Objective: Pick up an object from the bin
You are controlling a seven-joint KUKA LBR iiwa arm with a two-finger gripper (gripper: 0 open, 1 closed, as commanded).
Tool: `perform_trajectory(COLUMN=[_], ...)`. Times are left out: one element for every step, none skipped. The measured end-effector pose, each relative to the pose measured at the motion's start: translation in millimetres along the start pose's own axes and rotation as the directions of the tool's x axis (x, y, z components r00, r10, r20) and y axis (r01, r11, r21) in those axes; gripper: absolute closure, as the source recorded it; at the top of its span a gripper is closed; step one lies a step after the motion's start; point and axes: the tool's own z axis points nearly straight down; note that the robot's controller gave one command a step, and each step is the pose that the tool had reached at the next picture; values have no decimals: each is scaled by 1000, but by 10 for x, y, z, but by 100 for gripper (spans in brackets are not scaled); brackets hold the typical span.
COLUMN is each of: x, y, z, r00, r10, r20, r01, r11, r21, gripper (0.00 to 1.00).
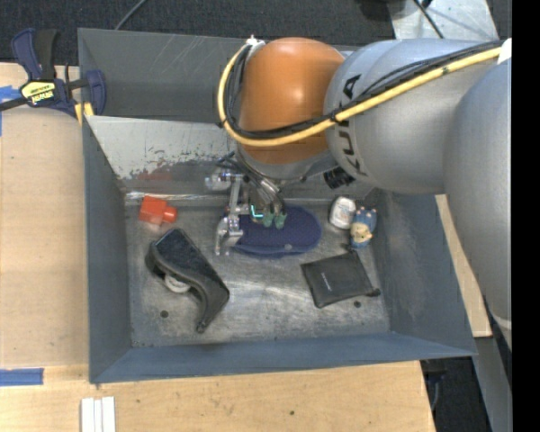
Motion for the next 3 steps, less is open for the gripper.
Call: perform_trajectory(x=[-313, -322, -366], y=[389, 895, 838], z=[556, 385, 426], r00=[999, 941, 885], r10=[31, 339, 466], r20=[39, 8, 7], r01=[-30, -339, -466], r11=[999, 941, 885], r21=[-13, -8, -6], gripper=[0, 0, 0])
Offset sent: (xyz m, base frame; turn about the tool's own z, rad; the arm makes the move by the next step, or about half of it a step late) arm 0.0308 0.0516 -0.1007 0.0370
